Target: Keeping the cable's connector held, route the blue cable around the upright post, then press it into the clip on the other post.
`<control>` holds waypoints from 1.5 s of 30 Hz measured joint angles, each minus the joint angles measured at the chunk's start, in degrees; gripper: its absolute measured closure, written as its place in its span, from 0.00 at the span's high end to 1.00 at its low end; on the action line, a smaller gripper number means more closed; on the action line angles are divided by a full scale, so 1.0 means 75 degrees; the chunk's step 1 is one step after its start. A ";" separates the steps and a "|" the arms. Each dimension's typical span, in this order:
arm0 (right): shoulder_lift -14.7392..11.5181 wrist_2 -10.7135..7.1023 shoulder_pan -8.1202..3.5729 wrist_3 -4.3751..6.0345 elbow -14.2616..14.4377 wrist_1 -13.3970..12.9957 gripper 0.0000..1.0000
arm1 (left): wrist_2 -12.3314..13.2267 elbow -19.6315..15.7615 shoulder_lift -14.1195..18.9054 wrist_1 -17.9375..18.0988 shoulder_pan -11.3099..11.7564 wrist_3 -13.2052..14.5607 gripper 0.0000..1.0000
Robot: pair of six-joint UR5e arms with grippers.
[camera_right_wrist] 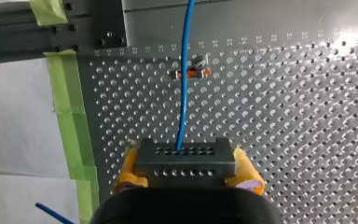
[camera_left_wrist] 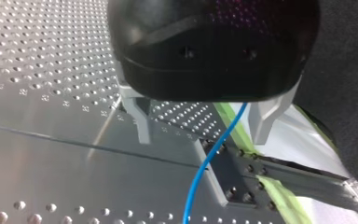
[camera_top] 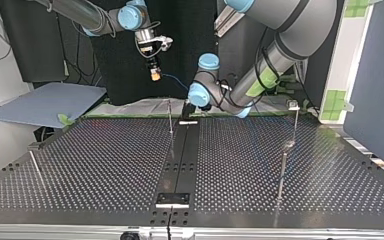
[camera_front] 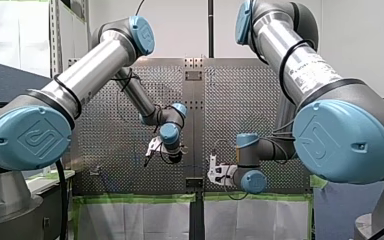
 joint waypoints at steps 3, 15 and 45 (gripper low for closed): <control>0.0000 -0.0009 0.0007 -0.0022 -0.0002 -0.0016 0.00 | 0.0012 0.0002 -0.0002 0.0037 0.0040 -0.0001 0.99; 0.0000 -0.0235 0.0035 0.0000 -0.0004 -0.0124 0.00 | -0.0155 0.0062 -0.0314 -0.0325 0.0109 0.0180 0.99; -0.0001 -0.0210 -0.0032 -0.0040 -0.0015 0.0225 0.00 | 0.1255 0.0261 -0.0516 -0.0398 -0.0542 0.1360 0.99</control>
